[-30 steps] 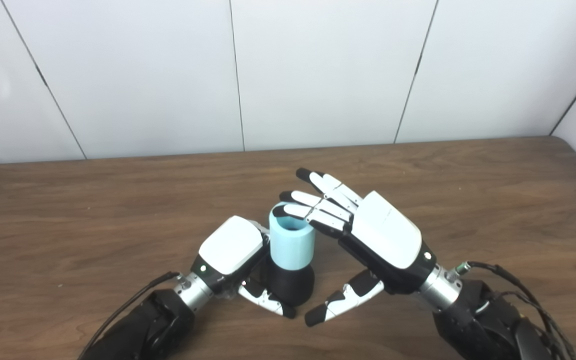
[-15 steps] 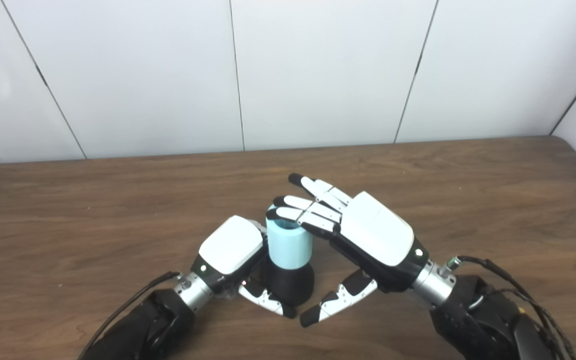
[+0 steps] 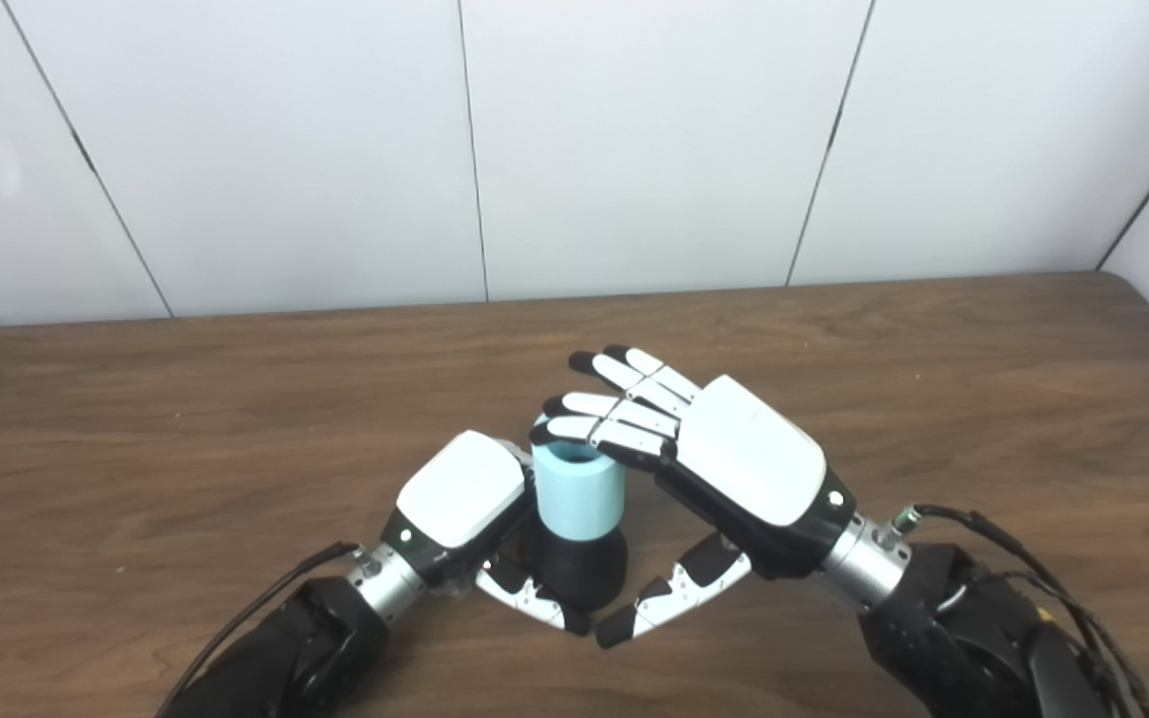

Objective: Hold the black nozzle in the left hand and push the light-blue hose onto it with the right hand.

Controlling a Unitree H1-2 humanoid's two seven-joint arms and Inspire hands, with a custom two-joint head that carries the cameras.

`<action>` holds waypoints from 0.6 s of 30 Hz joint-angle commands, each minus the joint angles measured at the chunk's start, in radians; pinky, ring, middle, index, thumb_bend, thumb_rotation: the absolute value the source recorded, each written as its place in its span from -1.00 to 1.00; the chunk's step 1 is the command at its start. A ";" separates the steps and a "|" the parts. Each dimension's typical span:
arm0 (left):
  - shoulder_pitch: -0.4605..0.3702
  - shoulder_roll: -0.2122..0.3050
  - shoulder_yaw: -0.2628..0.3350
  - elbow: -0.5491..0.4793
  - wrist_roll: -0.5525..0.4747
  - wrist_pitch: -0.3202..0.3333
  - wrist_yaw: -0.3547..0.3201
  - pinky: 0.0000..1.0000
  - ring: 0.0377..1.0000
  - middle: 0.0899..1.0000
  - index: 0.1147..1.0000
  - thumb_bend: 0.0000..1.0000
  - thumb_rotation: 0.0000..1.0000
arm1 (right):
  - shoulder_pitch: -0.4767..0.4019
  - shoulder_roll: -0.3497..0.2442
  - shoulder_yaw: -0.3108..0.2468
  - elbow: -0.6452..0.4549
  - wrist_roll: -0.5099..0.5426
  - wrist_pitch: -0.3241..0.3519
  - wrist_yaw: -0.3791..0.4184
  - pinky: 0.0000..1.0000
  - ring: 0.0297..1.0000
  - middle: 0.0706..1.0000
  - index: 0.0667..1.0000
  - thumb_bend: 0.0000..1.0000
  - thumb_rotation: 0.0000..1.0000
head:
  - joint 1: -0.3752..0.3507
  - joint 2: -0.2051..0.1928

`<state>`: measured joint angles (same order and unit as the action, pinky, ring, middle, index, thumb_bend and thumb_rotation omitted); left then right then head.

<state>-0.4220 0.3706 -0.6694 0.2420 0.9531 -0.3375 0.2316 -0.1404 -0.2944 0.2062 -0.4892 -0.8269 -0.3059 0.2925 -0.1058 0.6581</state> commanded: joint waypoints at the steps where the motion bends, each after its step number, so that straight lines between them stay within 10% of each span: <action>1: 0.046 0.016 -0.046 0.038 0.054 -0.010 -0.083 -0.11 -0.10 -0.15 -0.19 0.01 -1.00 | 0.016 -0.029 0.006 -0.007 -0.023 -0.007 0.015 0.87 0.91 0.64 0.55 0.79 0.51 | -0.001 0.002; 18: 0.050 0.024 -0.044 0.031 0.052 -0.011 -0.089 -0.11 -0.10 -0.14 -0.20 0.01 -1.00 | 0.089 -0.044 0.026 -0.008 -0.097 0.021 0.007 0.84 0.96 0.78 0.67 0.77 0.59 | 0.000 0.007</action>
<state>-0.4198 0.3713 -0.6690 0.2403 0.9531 -0.3373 0.2311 -0.0768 -0.3089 0.2249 -0.5066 -0.8888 -0.3000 0.2365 -0.1043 0.6642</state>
